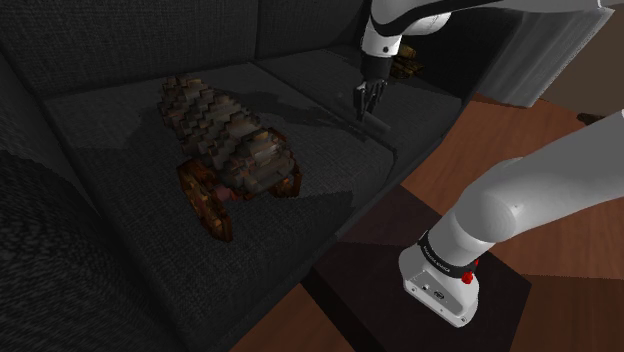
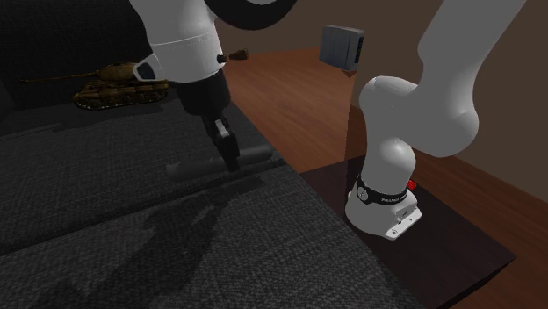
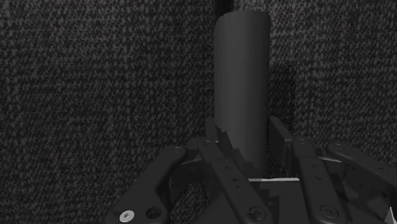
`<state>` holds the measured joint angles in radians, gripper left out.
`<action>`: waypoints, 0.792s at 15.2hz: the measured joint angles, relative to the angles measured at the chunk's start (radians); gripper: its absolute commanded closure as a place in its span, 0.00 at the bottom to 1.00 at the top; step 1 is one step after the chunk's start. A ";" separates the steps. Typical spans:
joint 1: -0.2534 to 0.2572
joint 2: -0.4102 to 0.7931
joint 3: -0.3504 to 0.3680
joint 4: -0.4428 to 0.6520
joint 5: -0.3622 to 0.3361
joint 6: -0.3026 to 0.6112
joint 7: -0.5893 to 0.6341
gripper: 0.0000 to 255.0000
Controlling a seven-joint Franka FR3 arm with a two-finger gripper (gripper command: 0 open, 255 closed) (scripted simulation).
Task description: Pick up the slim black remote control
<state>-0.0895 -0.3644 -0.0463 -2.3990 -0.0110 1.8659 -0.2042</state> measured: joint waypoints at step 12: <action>0.000 -0.034 0.002 0.125 0.000 -0.161 0.001 1.00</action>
<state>-0.0891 -0.3988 -0.0444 -2.2740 -0.0106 1.7053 -0.2037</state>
